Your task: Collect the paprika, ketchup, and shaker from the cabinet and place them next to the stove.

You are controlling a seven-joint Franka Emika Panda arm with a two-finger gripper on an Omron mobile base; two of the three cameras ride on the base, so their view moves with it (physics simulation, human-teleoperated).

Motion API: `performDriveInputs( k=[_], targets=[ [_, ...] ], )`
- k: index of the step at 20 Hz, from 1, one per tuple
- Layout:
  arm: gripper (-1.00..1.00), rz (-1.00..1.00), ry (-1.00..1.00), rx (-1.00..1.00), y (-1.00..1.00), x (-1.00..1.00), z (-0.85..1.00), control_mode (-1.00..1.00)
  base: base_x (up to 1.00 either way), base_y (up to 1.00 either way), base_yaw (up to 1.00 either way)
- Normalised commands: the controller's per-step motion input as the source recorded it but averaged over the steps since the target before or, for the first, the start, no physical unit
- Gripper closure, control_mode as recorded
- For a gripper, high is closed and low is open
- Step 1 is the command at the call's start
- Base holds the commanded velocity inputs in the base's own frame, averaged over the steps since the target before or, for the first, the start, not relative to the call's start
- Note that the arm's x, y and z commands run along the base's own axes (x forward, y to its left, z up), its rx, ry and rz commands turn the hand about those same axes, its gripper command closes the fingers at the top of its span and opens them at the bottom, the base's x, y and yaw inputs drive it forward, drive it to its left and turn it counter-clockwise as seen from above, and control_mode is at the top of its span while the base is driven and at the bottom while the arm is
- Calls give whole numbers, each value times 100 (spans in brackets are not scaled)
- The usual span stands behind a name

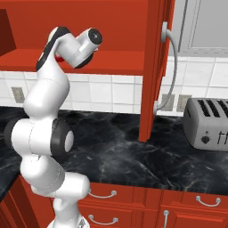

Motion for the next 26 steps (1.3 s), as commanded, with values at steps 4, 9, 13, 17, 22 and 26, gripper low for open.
performDriveInputs(
  k=[4, 9, 13, 17, 22, 26],
  targets=[
    [100, 6, -10, 1, 0, -42, -2, -100, 0, 0, 0],
    [100, 10, -12, 0, 5, -66, -6, -100, 0, 0, 0],
    [100, 9, -7, 0, 1, -91, 11, -100, 0, 0, 0],
    [100, 13, -1, 0, 0, -100, 8, -100, 0, 0, 0],
    [100, 12, -1, 0, -12, -100, 0, -100, 0, 0, 0],
    [100, 7, -2, 0, -23, -100, -6, -100, 0, 0, 0]
  ],
)
